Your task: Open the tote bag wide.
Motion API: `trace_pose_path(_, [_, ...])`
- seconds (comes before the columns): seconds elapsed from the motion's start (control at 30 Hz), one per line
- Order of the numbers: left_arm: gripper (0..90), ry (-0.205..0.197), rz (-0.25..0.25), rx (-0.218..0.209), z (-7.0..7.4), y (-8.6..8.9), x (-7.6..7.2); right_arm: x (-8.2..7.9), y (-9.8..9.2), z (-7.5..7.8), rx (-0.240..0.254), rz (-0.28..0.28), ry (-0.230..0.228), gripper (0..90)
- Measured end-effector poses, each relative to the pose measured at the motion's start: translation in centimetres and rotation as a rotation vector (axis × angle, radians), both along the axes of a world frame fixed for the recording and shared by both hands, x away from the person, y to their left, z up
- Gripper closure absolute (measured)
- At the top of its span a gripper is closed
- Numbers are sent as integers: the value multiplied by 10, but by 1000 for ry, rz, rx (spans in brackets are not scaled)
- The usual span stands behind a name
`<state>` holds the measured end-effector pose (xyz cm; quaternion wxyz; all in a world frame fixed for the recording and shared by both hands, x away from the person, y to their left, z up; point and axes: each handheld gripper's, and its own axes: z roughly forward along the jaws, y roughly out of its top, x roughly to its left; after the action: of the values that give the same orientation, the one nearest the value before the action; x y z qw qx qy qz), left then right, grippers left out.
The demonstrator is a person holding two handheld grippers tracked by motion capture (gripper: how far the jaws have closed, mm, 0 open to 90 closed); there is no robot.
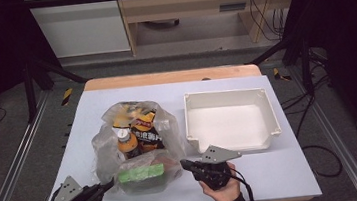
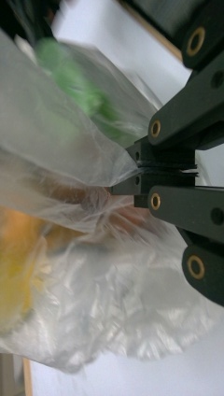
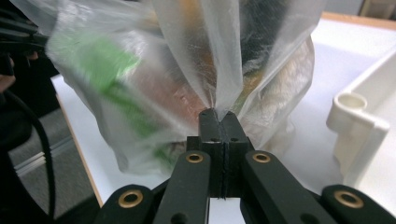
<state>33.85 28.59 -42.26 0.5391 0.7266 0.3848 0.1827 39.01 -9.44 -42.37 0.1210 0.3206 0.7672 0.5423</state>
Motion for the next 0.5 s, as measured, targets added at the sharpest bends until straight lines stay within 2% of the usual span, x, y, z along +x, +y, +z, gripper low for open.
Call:
trace_pose_path(0.03, [884, -25, -7, -64, 6, 6, -4, 0, -1, 2, 6, 4, -5, 900])
trace_pose_path(0.07, [884, -25, -7, -64, 6, 6, -4, 0, -1, 2, 6, 4, -5, 900])
trace_pose_path(0.1, [884, -43, -12, -82, 9, 9, -7, -1, -3, 6, 18, 7, -10, 900])
trace_pose_path(0.13, [884, -55, -14, -80, 10, 10, -8, -3, -6, 9, 32, 15, -13, 900])
trace_pose_path(0.2, [884, -47, -11, -10, 7, 4, -10, -6, -8, 10, 34, 25, -1, 900])
trace_pose_path(0.23, [884, -47, -11, -10, 7, 4, -10, -6, -8, 10, 34, 25, -1, 900])
trace_pose_path(0.27, [885, -31, -5, 51, 1, -4, -9, -6, -7, 3, 8, 25, 13, 900])
trace_pose_path(0.3, [886, -31, -5, 51, 1, -4, -9, -6, -7, 3, 8, 25, 13, 900])
trace_pose_path(0.37, [886, 0, 11, 97, -8, -8, 0, 0, -5, -9, -7, 13, 35, 900])
trace_pose_path(0.47, [886, 23, 30, 86, -13, -7, 9, 5, -3, -12, -10, 3, 37, 900])
trace_pose_path(0.5, [886, 27, 35, 77, -14, -6, 12, 9, 0, -13, -15, -7, 25, 900])
